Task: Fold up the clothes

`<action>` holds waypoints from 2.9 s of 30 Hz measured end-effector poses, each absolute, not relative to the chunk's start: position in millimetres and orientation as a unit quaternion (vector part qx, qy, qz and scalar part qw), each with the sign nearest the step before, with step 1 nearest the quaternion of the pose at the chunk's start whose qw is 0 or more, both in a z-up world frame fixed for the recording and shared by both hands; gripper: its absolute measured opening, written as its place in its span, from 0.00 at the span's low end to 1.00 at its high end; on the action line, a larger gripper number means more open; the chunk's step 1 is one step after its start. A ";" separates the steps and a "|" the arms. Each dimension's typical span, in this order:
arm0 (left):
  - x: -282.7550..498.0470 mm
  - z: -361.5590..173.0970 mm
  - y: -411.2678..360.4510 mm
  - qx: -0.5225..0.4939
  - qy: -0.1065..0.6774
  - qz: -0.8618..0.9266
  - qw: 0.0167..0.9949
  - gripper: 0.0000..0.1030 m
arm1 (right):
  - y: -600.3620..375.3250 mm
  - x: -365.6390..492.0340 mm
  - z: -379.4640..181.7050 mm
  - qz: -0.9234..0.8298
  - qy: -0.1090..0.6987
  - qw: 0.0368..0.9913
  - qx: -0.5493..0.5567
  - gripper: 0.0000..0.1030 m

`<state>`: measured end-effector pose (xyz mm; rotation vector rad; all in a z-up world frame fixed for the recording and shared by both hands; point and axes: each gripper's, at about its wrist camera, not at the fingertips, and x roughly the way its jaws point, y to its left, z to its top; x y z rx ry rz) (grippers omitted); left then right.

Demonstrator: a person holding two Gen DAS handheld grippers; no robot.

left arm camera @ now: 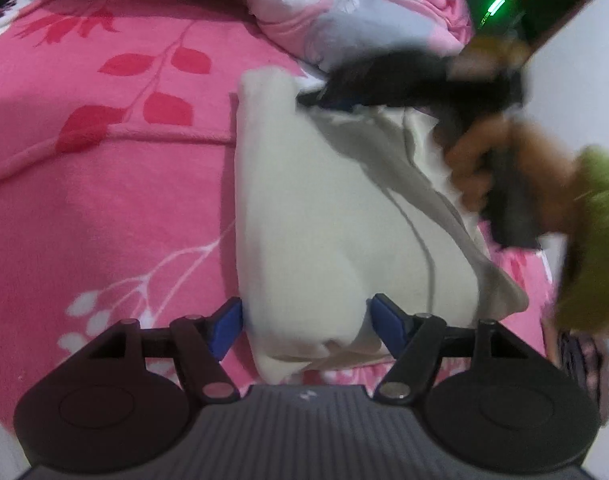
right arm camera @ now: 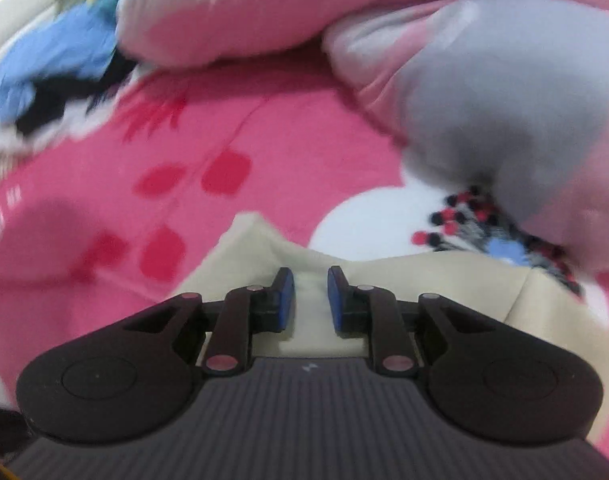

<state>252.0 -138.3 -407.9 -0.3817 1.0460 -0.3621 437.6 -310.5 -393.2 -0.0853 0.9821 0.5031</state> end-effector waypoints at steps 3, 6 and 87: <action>248.4 -408.6 -137.3 -0.178 0.495 -0.177 0.832 0.69 | -304.7 420.7 -360.8 0.280 0.442 0.851 -0.040 0.18; 248.2 -408.1 -137.4 -0.170 0.492 -0.179 0.835 0.69 | -290.6 430.7 -389.6 0.295 0.457 0.837 -0.049 0.17; 293.9 -358.0 -189.6 -0.003 0.621 0.008 0.783 0.84 | -383.2 314.0 -337.0 0.075 0.448 0.878 -0.151 0.51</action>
